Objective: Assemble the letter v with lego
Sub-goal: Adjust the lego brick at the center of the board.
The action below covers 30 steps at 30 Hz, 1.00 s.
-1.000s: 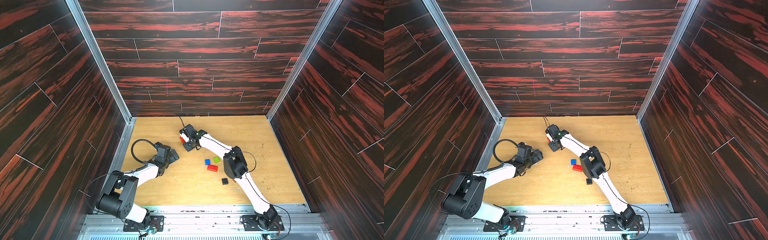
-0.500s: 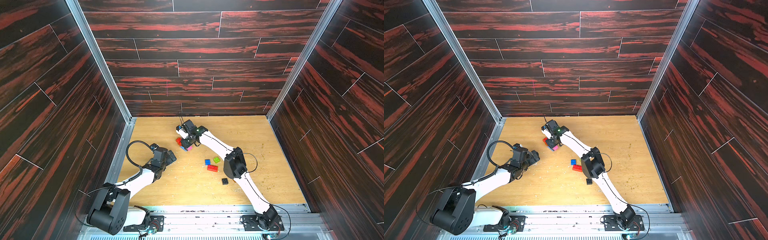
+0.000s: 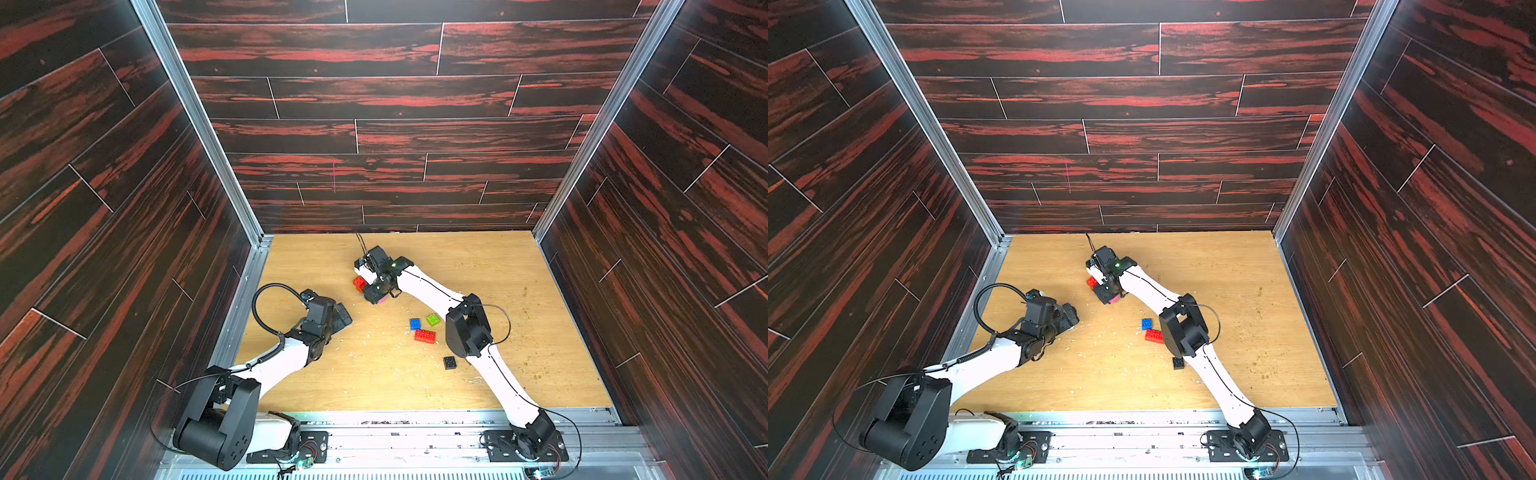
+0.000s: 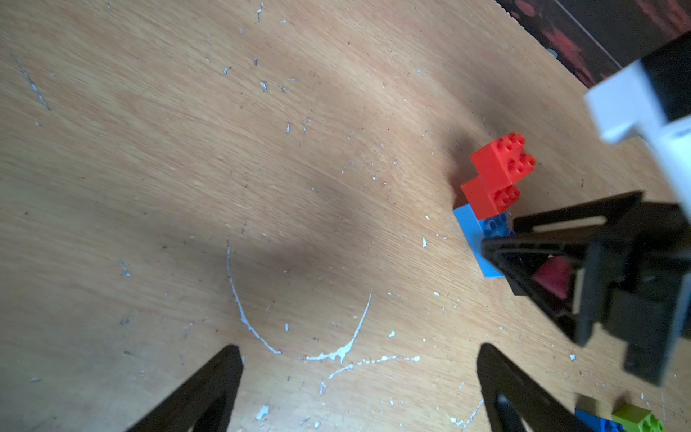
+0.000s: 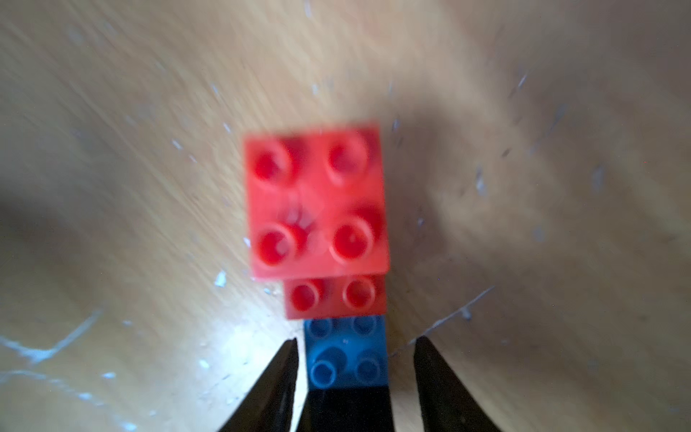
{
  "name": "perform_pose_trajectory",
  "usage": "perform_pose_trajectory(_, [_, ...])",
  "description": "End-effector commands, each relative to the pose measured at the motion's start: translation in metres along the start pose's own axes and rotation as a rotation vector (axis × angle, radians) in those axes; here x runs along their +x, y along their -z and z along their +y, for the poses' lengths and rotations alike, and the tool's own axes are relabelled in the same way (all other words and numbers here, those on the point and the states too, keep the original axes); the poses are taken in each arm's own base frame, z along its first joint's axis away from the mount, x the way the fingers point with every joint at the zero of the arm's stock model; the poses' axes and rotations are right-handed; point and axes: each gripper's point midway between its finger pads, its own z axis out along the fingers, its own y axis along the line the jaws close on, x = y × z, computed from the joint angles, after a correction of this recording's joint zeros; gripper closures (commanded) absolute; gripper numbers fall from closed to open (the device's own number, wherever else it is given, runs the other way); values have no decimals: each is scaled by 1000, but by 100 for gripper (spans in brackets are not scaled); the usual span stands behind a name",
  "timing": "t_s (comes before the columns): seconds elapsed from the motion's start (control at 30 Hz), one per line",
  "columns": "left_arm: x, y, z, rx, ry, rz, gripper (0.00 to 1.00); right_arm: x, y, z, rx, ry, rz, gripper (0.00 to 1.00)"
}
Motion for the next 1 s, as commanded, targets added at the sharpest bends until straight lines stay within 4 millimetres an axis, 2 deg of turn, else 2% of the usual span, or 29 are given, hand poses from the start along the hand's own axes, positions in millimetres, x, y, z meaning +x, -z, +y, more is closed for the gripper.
perform_pose_trajectory(0.0, [-2, 3, 3, -12, -1, -15, 0, 4, 6, 9, 0, -6, 9, 47])
perform_pose_trajectory(0.23, [-1, 3, 4, -14, -3, -14, 0, 8, -2, 9, 9, -23, 12, 48])
perform_pose_trajectory(0.43, [0, 2, 6, -18, -4, -14, 0, 11, -4, 7, 19, -24, 21, 58])
perform_pose_trajectory(0.5, [1, 1, 5, -16, -4, -11, 0, 12, -5, 7, 21, -23, 23, 66])
perform_pose_trajectory(0.67, [1, 1, 6, -18, -4, -13, 0, 12, -5, 10, 3, -15, 23, 70])
perform_pose_trajectory(0.83, [-2, 6, 9, -28, -3, -30, 0, 3, 0, 22, -76, 11, 10, 73])
perform_pose_trajectory(0.97, [-6, 14, 13, -41, -1, -53, 0, -9, 10, 44, -206, 57, -7, 73])
